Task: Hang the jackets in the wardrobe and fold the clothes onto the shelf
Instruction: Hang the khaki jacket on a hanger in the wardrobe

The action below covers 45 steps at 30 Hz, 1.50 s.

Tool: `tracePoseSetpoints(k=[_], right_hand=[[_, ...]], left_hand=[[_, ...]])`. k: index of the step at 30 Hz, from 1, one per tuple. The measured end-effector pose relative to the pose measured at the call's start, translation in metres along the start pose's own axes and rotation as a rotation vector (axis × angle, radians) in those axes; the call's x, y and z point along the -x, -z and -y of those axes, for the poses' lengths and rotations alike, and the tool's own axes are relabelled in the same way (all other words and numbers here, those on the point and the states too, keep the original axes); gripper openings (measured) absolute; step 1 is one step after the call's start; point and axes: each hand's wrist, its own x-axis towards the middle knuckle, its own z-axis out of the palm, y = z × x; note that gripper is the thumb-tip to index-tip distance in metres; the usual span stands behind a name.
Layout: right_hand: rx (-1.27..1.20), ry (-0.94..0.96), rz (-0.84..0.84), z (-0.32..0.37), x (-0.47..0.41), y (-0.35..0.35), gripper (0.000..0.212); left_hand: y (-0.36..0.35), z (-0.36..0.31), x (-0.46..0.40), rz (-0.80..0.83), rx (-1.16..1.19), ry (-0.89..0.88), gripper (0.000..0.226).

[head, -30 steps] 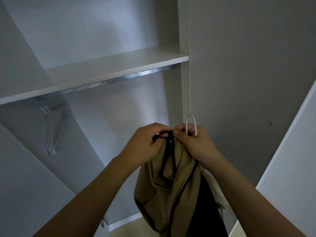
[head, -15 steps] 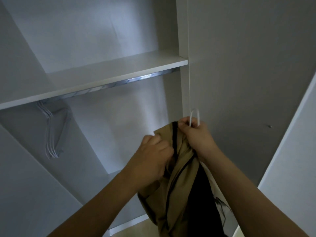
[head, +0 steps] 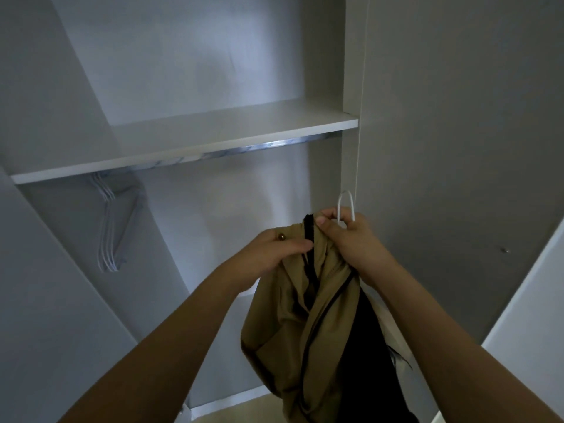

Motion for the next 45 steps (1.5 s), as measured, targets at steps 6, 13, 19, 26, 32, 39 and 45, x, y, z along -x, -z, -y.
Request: tracePoseSetpoints(k=[6, 13, 19, 26, 32, 39, 45], right_hand=[[-0.033, -0.14, -0.093, -0.016, 0.009, 0.024, 0.014], [0.176, -0.095, 0.107, -0.025, 0.027, 0.012, 0.061], [0.248, -0.138, 0.129, -0.017, 0.021, 0.017, 0.07], [0.22, -0.228, 0.352, -0.023, 0.017, 0.028, 0.043], [0.324, -0.188, 0.449, -0.025, 0.015, 0.036, 0.035], [0.381, -0.119, 0.553, -0.028, 0.013, 0.04, 0.044], [0.227, -0.107, 0.445, -0.037, 0.005, 0.037, 0.035]], left_hand=[[0.015, -0.004, -0.003, -0.222, 0.037, 0.076, 0.016], [-0.015, -0.015, -0.004, -0.367, 0.312, 0.134, 0.025], [-0.029, -0.02, -0.005, -0.321, 0.411, 0.213, 0.036], [-0.037, -0.009, -0.007, -0.404, 0.439, 0.212, 0.03], [-0.042, -0.007, -0.007, -0.433, 0.49, 0.198, 0.029], [-0.041, -0.008, -0.01, -0.521, 0.532, 0.138, 0.017], [-0.041, -0.021, -0.013, -0.623, 0.548, 0.059, 0.021]])
